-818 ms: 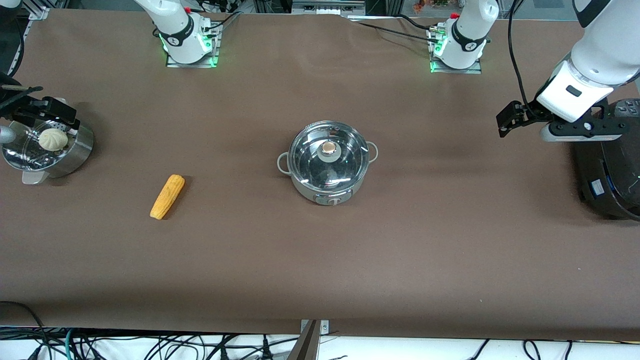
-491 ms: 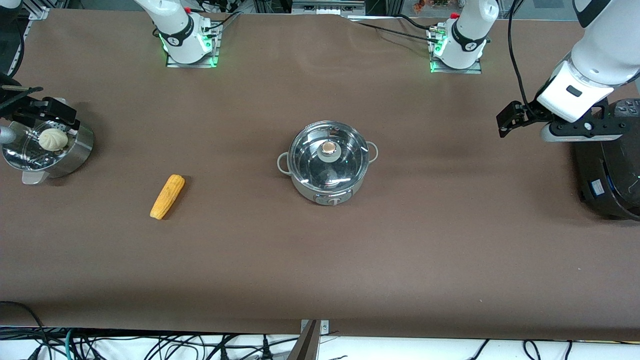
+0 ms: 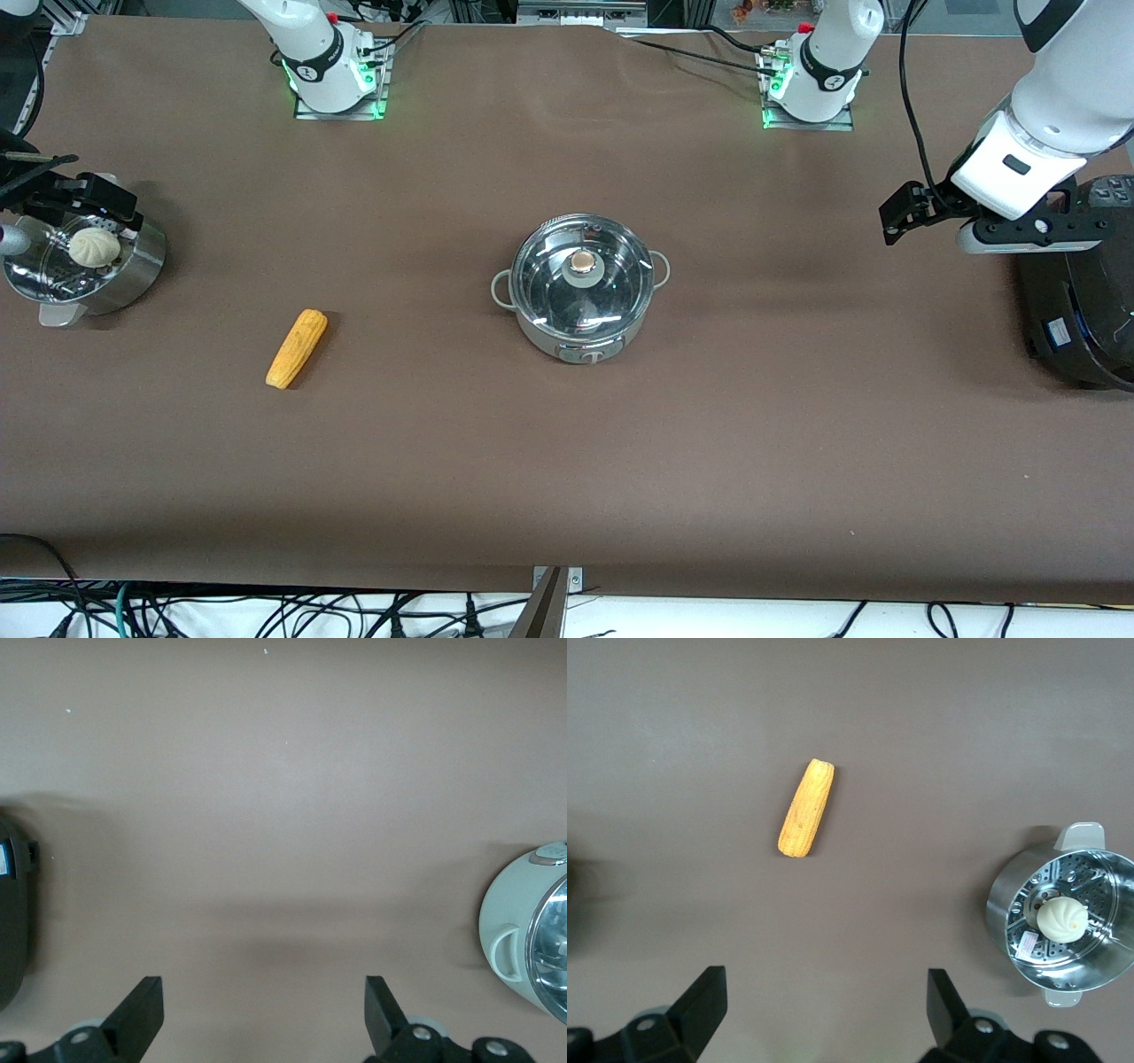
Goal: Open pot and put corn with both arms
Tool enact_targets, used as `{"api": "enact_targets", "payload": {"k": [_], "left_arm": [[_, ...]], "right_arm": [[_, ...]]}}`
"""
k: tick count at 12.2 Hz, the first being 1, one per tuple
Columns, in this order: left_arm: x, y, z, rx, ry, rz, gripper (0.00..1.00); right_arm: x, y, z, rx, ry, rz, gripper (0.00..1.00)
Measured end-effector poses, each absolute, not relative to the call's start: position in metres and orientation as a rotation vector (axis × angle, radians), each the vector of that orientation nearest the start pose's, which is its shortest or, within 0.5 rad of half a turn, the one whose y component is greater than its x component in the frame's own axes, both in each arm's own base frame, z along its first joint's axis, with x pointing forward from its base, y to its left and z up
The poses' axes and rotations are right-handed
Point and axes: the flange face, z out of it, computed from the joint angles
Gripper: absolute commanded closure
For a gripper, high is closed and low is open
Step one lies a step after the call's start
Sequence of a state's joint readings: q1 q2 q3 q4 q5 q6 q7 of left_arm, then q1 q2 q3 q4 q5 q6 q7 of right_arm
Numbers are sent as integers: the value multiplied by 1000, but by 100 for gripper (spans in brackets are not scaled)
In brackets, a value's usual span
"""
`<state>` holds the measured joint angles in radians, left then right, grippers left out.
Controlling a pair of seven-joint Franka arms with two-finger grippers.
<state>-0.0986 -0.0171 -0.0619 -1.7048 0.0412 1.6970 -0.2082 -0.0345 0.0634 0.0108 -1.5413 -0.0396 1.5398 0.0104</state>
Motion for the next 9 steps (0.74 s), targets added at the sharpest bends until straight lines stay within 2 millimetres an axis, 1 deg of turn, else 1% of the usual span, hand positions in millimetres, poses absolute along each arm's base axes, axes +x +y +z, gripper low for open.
{"api": "enact_targets", "payload": {"k": [2,5,9], "left_arm": [[551,-86,582,-3097,-65,19,0],[552,-98,582,-3094,-33,49,0],[555,-98,577,-3092,-32,70,0]], "right_arm": [[570,-18,600,-3178,54,104,0],[570,-18,600,-3178,54,104,0],[570,-18,600,-3178,54,102,0]]}}
